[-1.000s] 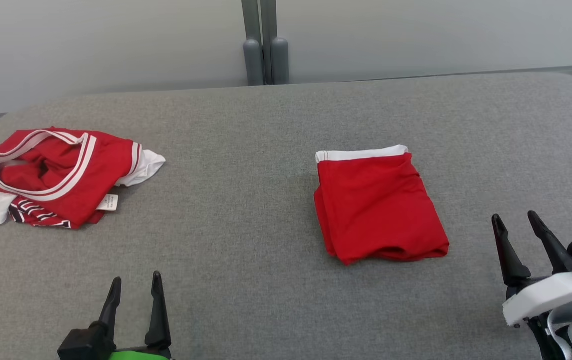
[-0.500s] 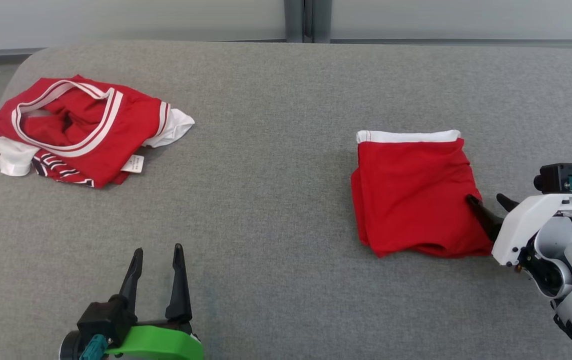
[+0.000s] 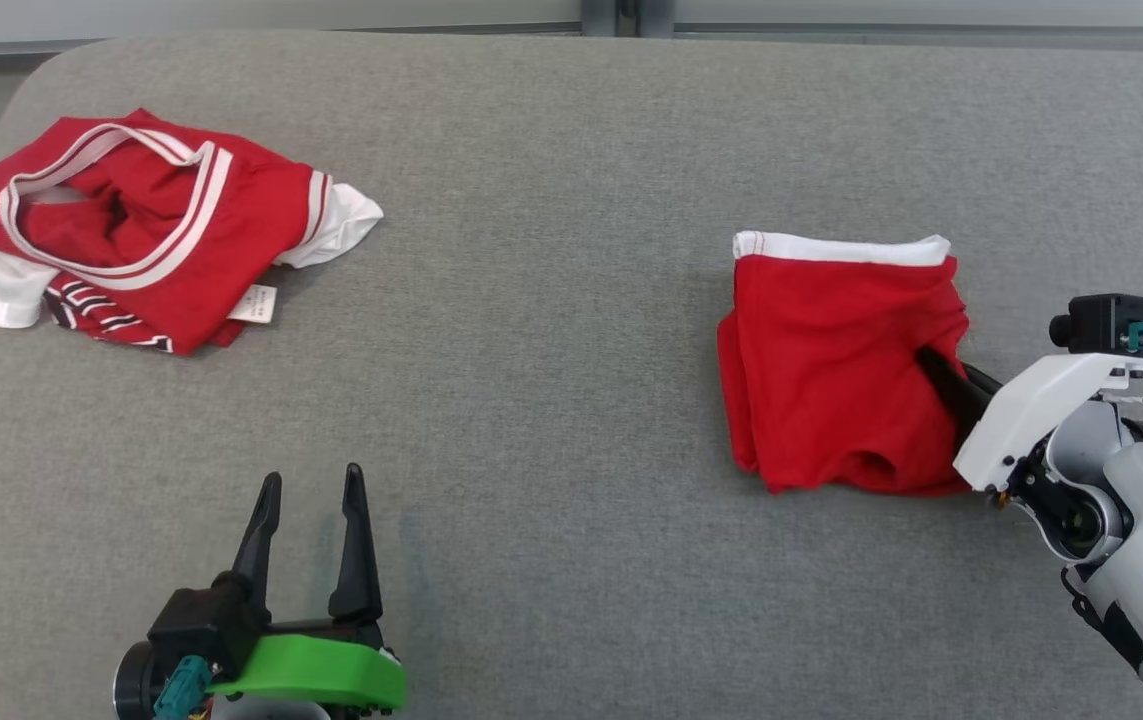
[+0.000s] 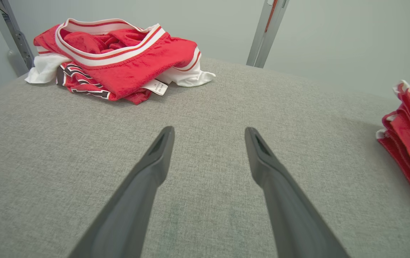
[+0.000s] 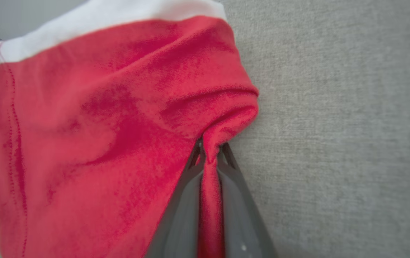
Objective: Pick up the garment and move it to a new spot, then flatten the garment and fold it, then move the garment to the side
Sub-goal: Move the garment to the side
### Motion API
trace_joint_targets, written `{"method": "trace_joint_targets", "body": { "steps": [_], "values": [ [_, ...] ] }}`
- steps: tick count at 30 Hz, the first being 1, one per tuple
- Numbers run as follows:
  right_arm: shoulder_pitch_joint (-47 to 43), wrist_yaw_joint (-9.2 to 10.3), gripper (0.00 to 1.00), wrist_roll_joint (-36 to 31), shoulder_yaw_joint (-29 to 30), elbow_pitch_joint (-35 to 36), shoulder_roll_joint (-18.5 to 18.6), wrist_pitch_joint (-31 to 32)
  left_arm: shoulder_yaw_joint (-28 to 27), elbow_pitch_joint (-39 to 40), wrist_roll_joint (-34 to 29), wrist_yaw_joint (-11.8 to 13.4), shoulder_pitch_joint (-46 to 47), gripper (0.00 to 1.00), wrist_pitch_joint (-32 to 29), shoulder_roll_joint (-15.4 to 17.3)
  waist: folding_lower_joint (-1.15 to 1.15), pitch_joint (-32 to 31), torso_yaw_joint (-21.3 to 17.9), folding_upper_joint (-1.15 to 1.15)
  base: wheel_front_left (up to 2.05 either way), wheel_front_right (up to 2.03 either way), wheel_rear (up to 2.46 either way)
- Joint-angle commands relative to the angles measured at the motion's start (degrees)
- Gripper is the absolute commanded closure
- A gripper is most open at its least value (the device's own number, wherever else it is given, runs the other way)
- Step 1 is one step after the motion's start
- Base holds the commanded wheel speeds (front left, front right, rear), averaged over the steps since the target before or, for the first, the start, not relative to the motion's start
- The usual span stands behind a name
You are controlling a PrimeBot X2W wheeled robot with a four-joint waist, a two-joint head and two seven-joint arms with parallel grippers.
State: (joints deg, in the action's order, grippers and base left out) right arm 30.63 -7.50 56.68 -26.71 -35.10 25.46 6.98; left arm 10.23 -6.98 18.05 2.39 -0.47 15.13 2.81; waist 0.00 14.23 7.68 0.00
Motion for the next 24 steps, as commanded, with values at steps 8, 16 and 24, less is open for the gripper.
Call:
{"method": "trace_joint_targets", "body": {
  "steps": [8,16,24],
  "values": [
    [2.82,0.05,1.00,3.57,-2.05,-2.66,5.37,-6.16,-1.47,-0.42,-5.54,-2.21,5.42,0.00,0.01,0.19,0.00,6.87,-15.05,0.00,0.00,0.00,0.00],
    [10.61,0.04,1.00,-0.14,-3.57,-10.43,11.04,-12.73,-0.76,-1.44,-8.65,-3.68,9.72,0.00,0.01,0.20,0.00,12.70,-17.33,0.00,0.00,0.00,0.00],
    [20.20,0.05,1.00,-4.00,-3.44,-20.50,15.77,-16.83,1.44,-0.72,-9.51,-2.38,9.06,0.00,0.01,0.21,0.00,16.07,-14.16,0.00,0.00,0.00,0.00]
  ]
}}
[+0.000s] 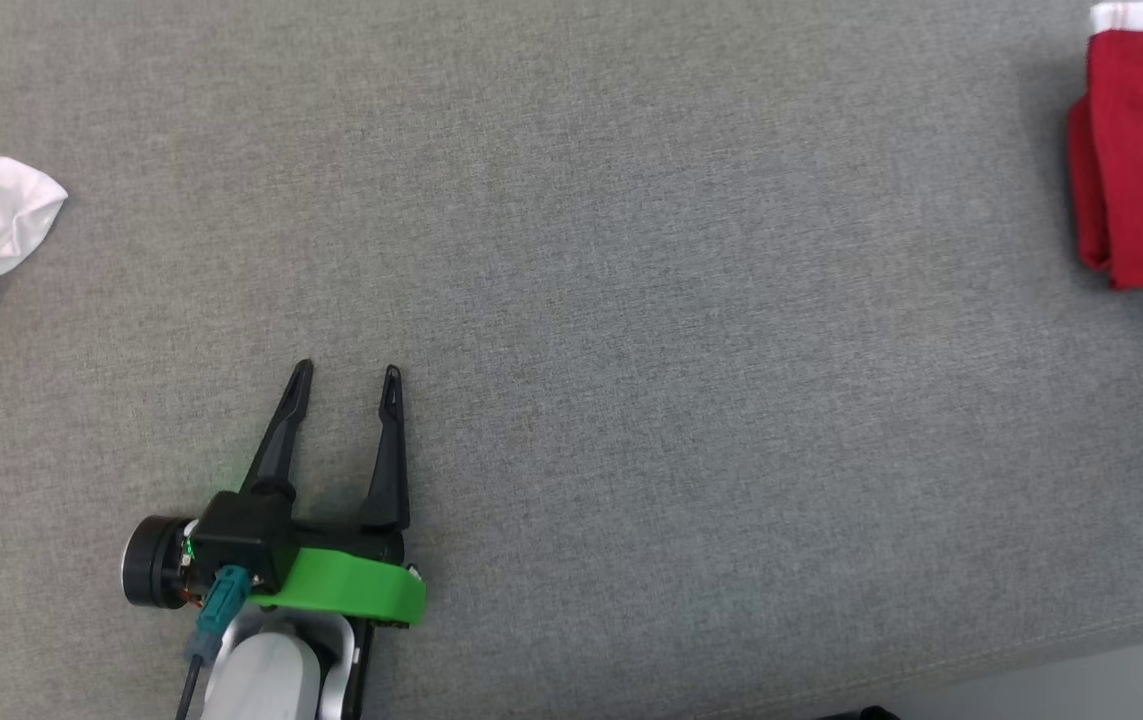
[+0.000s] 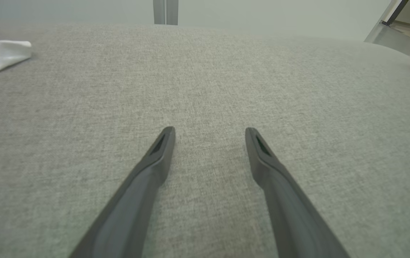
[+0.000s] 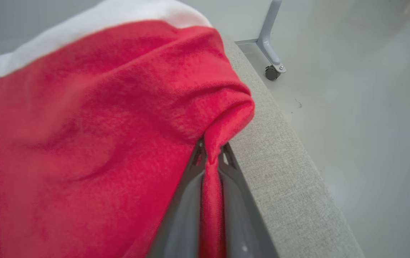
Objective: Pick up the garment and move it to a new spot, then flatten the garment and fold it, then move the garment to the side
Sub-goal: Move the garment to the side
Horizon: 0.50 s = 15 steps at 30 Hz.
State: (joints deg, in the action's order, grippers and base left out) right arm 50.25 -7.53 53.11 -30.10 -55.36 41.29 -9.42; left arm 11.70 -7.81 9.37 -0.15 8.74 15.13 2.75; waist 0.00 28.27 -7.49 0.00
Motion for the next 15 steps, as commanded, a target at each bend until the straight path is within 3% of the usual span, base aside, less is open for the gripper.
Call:
{"method": "trace_joint_targets", "body": {
  "steps": [1,4,5,6,7,8,13,15],
  "values": [
    [1.81,0.08,1.00,-0.94,-0.15,-1.43,0.60,-0.84,-0.22,0.18,-0.99,0.31,-0.58,0.00,0.01,0.26,0.00,2.17,1.30,0.00,0.00,0.00,0.00],
    [4.33,0.08,1.00,-2.33,-0.49,-4.81,1.81,-1.28,-1.09,0.25,-1.21,0.31,-1.28,0.00,-0.05,0.31,0.00,2.47,1.91,0.00,0.00,0.00,0.00],
    [5.24,0.08,0.95,-3.20,-0.68,-6.36,2.16,-1.82,-1.27,0.33,-1.30,0.18,-1.26,0.00,-0.05,0.31,0.00,2.49,2.13,0.00,0.00,0.00,0.00],
    [5.82,0.08,0.68,-3.64,-0.74,-7.43,2.09,-2.31,-1.39,0.47,-1.24,0.15,-1.18,0.00,-0.05,0.31,0.00,2.44,2.29,0.00,0.00,0.00,0.00],
    [6.43,0.08,0.18,-4.10,-0.72,-8.68,1.62,-2.92,-1.55,0.69,-1.15,0.19,-1.09,0.00,-0.05,0.31,0.00,2.36,2.41,0.00,0.00,0.00,0.00],
    [6.86,0.08,0.00,-4.88,-0.82,-9.52,1.42,-3.52,-1.61,0.89,-0.98,0.23,-0.98,0.00,-0.04,0.31,0.00,2.29,2.47,0.00,0.00,0.00,0.00],
    [8.67,0.08,0.00,-8.43,-0.23,-11.74,0.66,-5.73,-1.38,1.50,0.13,0.76,-1.25,0.00,-0.03,0.29,0.00,0.68,2.16,0.00,0.00,0.00,0.00],
    [9.31,0.08,0.00,-10.83,1.74,-8.76,2.01,-5.88,-1.43,1.90,0.61,1.07,-1.50,0.00,-0.02,0.28,0.00,-0.56,2.09,0.00,0.00,0.00,0.00]
  ]
}}
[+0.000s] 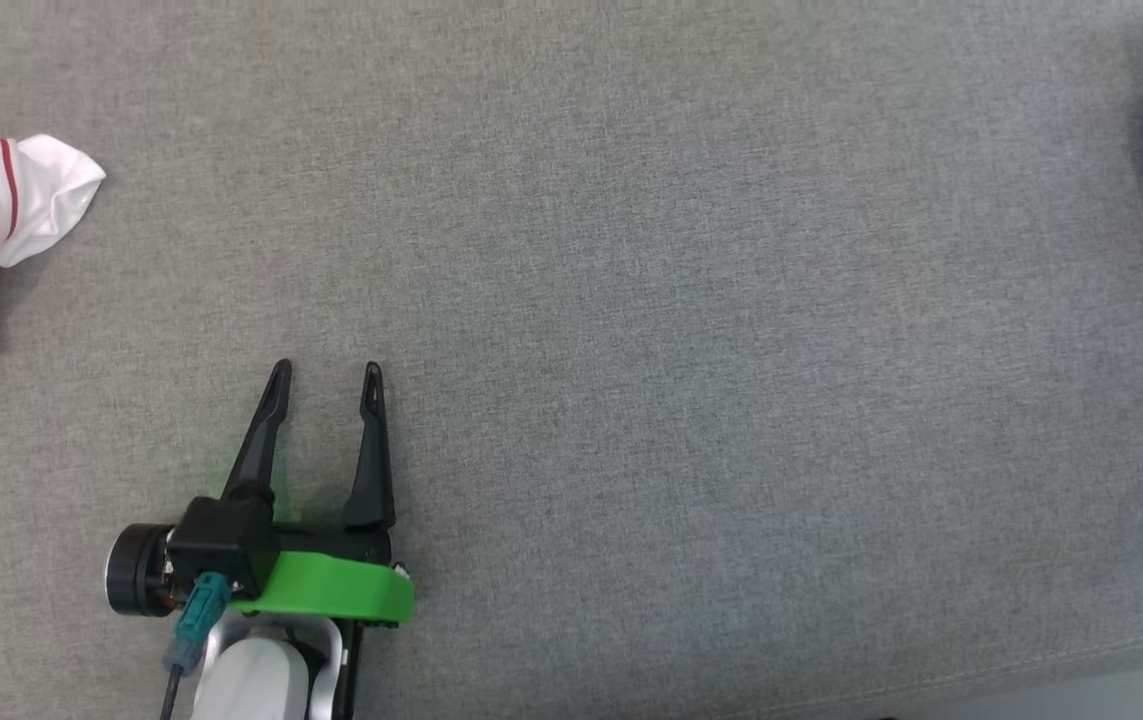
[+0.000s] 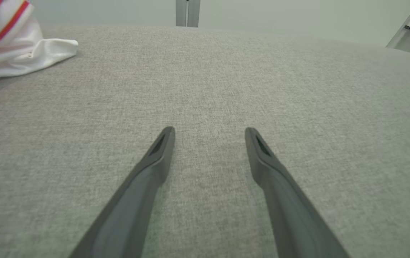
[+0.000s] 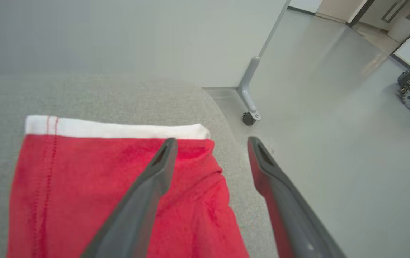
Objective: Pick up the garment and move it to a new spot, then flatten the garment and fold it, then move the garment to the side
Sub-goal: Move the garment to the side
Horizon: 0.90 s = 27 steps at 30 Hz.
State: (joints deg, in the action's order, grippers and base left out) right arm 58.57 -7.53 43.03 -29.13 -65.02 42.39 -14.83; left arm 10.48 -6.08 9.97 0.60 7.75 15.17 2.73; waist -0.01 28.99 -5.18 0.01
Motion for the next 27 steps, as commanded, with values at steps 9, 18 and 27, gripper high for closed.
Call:
{"method": "trace_joint_targets", "body": {
  "steps": [9,18,27],
  "values": [
    [-17.86,0.08,0.00,-19.01,24.77,26.38,-3.28,-0.36,-1.35,0.97,3.26,1.04,-4.00,0.00,-0.03,0.29,0.01,-10.79,-0.27,-0.01,0.00,0.00,0.00],
    [-44.48,0.08,0.00,-33.16,35.36,49.62,-21.04,-0.37,-3.13,0.99,5.75,0.70,-9.49,0.00,-0.03,0.28,0.01,-20.43,0.30,-0.01,0.00,0.00,0.00],
    [-57.15,0.08,0.00,-35.90,34.39,57.02,-30.20,-0.38,-4.58,0.65,5.44,-0.49,-11.74,0.00,-0.03,0.29,0.01,-23.42,2.75,-0.01,0.00,0.00,0.00]
  ]
}}
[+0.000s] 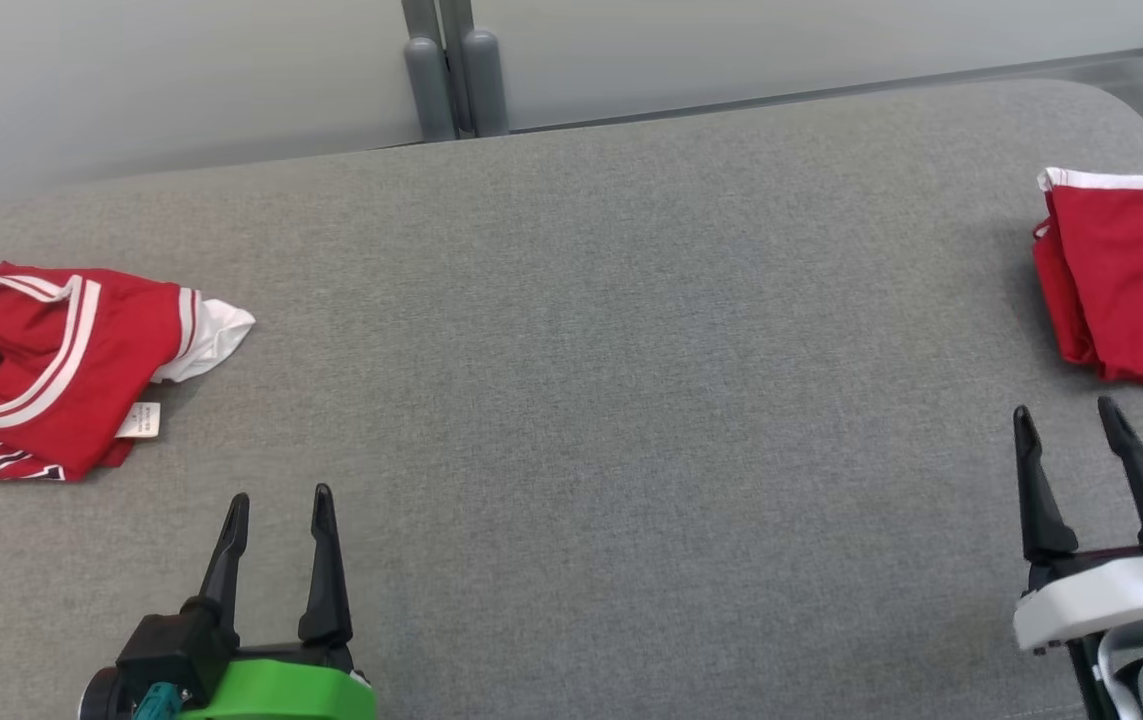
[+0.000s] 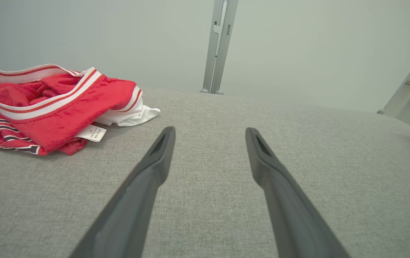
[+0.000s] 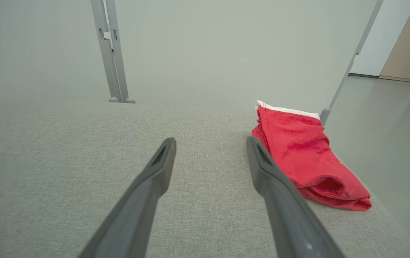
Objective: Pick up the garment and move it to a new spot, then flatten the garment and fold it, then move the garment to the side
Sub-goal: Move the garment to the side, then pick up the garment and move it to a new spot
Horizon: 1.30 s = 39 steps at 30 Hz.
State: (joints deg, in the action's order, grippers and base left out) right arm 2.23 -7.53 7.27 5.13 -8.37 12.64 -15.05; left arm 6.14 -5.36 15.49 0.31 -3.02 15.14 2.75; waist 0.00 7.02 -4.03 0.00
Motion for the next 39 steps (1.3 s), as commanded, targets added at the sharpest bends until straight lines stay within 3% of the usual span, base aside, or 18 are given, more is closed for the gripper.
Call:
{"method": "trace_joint_targets", "body": {
  "steps": [1,12,39],
  "values": [
    [-1.61,0.08,0.00,-0.38,0.30,0.46,-1.23,-0.15,-0.39,-0.23,-0.12,-0.28,-1.05,0.00,-0.01,0.26,0.00,-1.66,1.92,0.00,0.00,0.00,0.00],
    [-7.85,0.08,0.00,-1.65,-0.28,-0.31,-7.32,-0.16,-1.21,-3.52,0.84,-0.52,-2.70,0.00,-0.01,0.25,0.00,-4.71,4.22,0.00,0.00,0.00,0.00],
    [-7.42,0.08,0.00,-1.57,-3.52,-0.69,-7.44,-0.17,-2.31,-5.62,1.70,-0.86,-2.98,0.00,-0.01,0.26,0.00,-5.34,4.59,0.00,0.00,0.00,0.00]
  ]
}}
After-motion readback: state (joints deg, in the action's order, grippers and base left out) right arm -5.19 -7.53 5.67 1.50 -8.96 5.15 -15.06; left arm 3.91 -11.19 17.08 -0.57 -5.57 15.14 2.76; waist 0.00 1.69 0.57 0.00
